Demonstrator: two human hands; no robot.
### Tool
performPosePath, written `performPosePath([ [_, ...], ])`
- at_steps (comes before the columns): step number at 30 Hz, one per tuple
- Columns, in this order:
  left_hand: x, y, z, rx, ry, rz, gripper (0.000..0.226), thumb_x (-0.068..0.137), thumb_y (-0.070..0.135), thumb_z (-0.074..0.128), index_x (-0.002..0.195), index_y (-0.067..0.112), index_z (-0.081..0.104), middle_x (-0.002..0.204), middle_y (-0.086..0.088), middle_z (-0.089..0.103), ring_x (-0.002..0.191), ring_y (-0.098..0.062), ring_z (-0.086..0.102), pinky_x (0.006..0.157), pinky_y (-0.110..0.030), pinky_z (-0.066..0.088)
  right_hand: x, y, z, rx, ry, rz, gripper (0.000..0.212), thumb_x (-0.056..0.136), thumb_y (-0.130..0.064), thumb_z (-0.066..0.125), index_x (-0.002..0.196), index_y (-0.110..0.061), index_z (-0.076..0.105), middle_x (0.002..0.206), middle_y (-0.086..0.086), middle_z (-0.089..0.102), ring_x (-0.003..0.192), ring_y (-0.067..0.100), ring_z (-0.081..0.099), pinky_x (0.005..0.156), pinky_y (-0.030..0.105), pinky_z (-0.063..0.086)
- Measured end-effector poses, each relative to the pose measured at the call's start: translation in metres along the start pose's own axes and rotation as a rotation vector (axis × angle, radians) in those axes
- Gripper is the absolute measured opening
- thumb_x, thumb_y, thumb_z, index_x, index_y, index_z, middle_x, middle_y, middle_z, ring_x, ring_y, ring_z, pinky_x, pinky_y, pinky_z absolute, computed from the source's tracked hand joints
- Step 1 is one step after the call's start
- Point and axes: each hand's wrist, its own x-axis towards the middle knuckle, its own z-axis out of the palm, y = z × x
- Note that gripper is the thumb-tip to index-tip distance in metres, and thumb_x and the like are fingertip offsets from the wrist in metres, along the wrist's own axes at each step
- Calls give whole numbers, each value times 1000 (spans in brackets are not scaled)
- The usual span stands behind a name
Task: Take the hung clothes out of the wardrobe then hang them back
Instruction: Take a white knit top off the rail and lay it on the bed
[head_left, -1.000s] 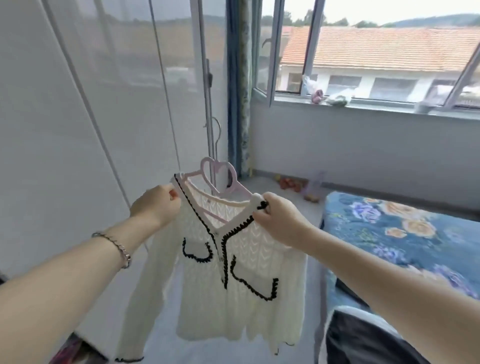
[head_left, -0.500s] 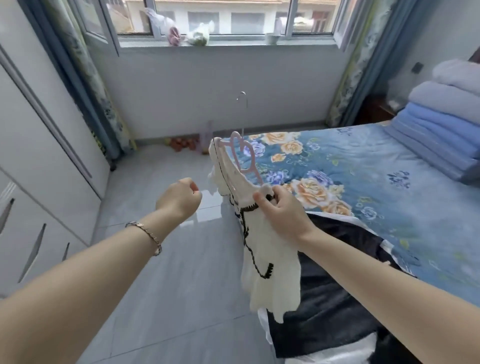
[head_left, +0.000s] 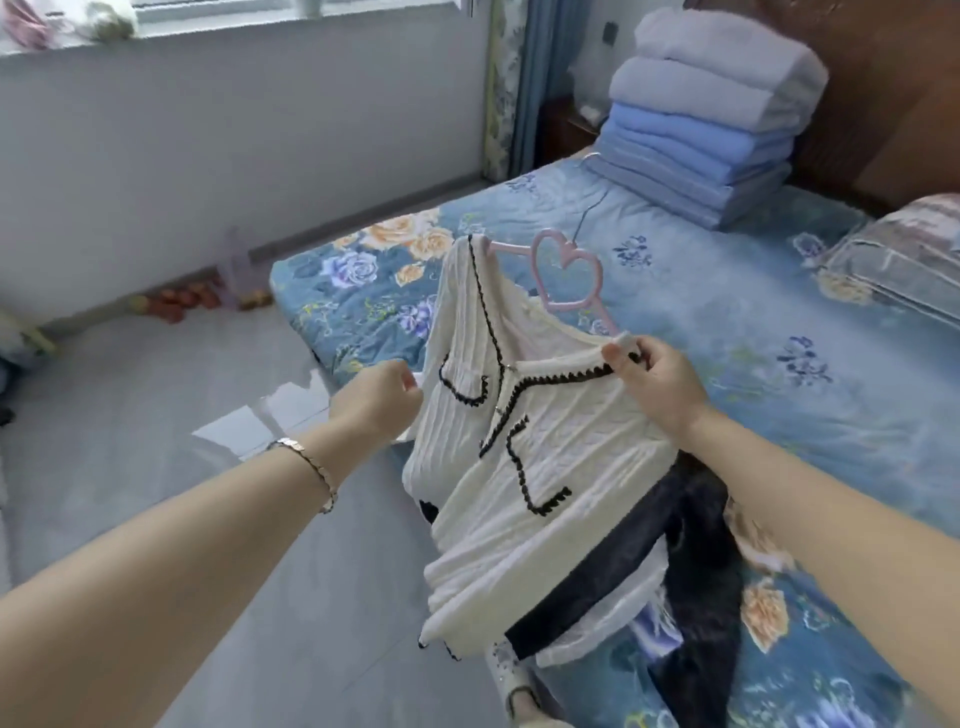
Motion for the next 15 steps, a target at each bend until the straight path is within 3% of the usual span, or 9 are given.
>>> performPosePath([
  [2,14,17,13,-5,-31,21,17,90,20,44,96,16,60,101,-5,64,80,-23,52,63,-26,37,20,37,-13,-38,56,26,21,92,-31,55,89,-11,53,61,-4,34,57,13,34,46,16,30],
  [5,39,44,34,1,-72,18,17,90,20,43,94,16,59,99,-4,65,81,-24,55,54,-27,35,55,90,-29,-93,102,57,18,93,-23,56,89,-6,53,60,-2,37,58,18,34,49,15,33],
  [8,66,74,55,-2,-109,-6,19,91,20,42,97,16,60,98,-3,65,82,-26,57,58,-28,36,88,140,-43,-143,128,100,15,93,-21,56,92,-6,54,59,0,39,57,21,37,49,20,30],
  [10,85,92,72,-24,-146,-43,19,90,18,41,94,15,59,95,-5,66,84,-27,61,60,-30,40,109,173,-49,-169,110,134,13,94,-22,53,90,-9,52,59,2,39,62,24,39,53,33,29],
  [13,118,117,101,-77,-186,-105,19,89,16,40,89,13,59,89,-9,68,84,-28,64,70,-35,50,142,221,-47,-224,55,236,11,97,-24,47,92,-14,47,60,3,42,67,27,45,61,33,29],
  [15,138,130,122,-92,-194,-139,22,89,13,40,89,8,61,87,-10,68,81,-26,63,69,-32,48,162,252,-38,-262,-6,310,11,98,-24,42,96,-13,45,71,6,48,75,30,50,64,34,30],
])
